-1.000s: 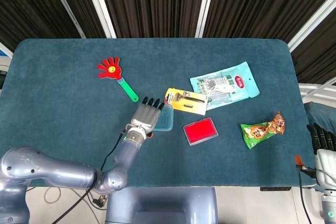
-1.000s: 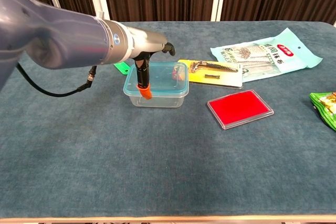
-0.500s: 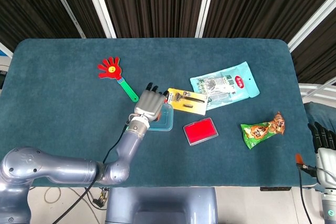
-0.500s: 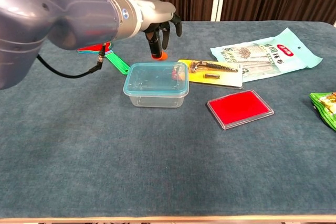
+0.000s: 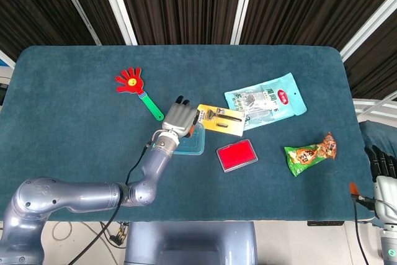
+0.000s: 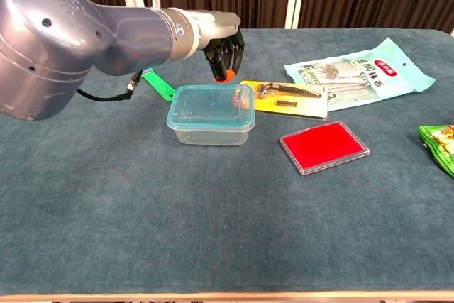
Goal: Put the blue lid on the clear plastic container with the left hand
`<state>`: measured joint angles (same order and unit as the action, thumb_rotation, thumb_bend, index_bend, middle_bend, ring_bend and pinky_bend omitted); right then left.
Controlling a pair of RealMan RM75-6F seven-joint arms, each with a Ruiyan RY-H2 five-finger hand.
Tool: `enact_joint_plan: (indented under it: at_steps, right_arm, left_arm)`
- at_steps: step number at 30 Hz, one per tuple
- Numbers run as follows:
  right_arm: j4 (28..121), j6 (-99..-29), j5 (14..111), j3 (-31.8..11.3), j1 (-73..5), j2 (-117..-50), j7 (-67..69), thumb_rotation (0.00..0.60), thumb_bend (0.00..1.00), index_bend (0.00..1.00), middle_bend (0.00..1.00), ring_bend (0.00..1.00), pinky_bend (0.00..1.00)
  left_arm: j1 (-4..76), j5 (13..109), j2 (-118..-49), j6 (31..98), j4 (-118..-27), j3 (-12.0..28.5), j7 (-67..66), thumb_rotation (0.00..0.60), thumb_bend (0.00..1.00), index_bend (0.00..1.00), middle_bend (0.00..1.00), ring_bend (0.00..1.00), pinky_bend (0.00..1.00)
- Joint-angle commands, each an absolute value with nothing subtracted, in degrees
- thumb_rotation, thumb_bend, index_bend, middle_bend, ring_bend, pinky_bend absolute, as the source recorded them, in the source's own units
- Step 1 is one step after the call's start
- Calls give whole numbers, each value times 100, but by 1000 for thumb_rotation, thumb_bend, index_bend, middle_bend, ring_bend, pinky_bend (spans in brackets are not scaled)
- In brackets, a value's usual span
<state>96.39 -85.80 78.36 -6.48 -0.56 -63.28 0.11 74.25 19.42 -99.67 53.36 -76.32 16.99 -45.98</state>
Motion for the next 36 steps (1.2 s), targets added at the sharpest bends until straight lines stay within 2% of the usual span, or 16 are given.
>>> enact_joint_plan:
  at_steps: [1,24,36]
  right_arm:
    - [9633,-8581,7840,-645,-53,-6330,20,600,389,10,0,0,0]
    - [9638,-8545,7832,-630,-46,-6317,57,600,390,9,0,0,0]
    - [9636,-8541,7838,-623,-41,-6314,60,600,389,9,0,0,0]
  left_arm:
    - [7428,1973,-10027,5298,-7551,1693,-4549,600,470,573,527,177,99]
    - [7593,2139,-10680,4908,-6442,1786,-4378,600,491,602,554,189,99]
    - [7716,2207,-10889,4936,-6274,1783,-4548,600,490,603,550,189,96]
